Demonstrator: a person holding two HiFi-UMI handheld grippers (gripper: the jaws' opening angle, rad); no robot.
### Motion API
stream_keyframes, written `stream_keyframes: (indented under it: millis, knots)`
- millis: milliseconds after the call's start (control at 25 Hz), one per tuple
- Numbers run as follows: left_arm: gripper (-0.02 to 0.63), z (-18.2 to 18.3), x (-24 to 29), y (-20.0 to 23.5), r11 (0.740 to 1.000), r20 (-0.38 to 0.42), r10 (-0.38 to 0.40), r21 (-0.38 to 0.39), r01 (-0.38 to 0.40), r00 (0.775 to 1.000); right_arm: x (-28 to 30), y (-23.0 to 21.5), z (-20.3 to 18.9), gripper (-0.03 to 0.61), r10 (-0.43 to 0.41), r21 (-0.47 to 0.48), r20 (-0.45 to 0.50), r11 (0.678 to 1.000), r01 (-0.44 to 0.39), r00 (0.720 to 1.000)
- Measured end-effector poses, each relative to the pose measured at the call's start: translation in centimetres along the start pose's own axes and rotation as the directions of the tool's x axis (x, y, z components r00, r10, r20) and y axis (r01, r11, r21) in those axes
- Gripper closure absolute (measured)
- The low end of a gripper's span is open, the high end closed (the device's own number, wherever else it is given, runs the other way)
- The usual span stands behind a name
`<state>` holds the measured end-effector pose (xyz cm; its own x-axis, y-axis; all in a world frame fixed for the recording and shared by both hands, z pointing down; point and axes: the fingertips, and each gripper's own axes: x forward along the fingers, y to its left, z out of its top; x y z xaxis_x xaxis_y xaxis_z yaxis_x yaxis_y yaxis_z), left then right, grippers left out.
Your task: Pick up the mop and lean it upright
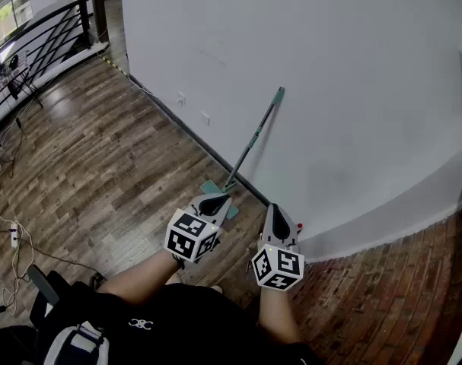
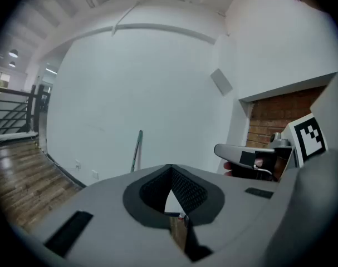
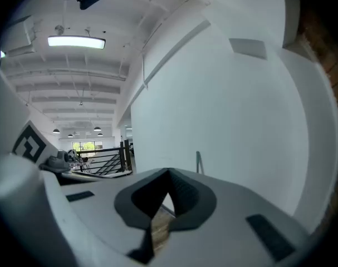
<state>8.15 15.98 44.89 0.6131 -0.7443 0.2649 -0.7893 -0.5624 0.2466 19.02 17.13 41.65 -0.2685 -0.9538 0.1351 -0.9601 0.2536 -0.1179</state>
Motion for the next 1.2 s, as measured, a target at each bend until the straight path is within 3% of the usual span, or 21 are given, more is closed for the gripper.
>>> stream_keyframes:
  millis: [600,1200]
  knots:
    - [0.618,0.0,-1.3,3.6,1.0,0.018,0.018,-0.014,-0.018,1.0,2.2,2.9,-0.9,0.565,0.023,0.026,-0.018,0.999,-0.022,1.0]
    - [0.618,-1.4,-4.5,13.4,0.995,0.006,0.028,-0.093,-0.028,1.0,6.3,8.8,-2.2,0.565,-0.027,-0.019,-0.061,0.999,0.026,0.998]
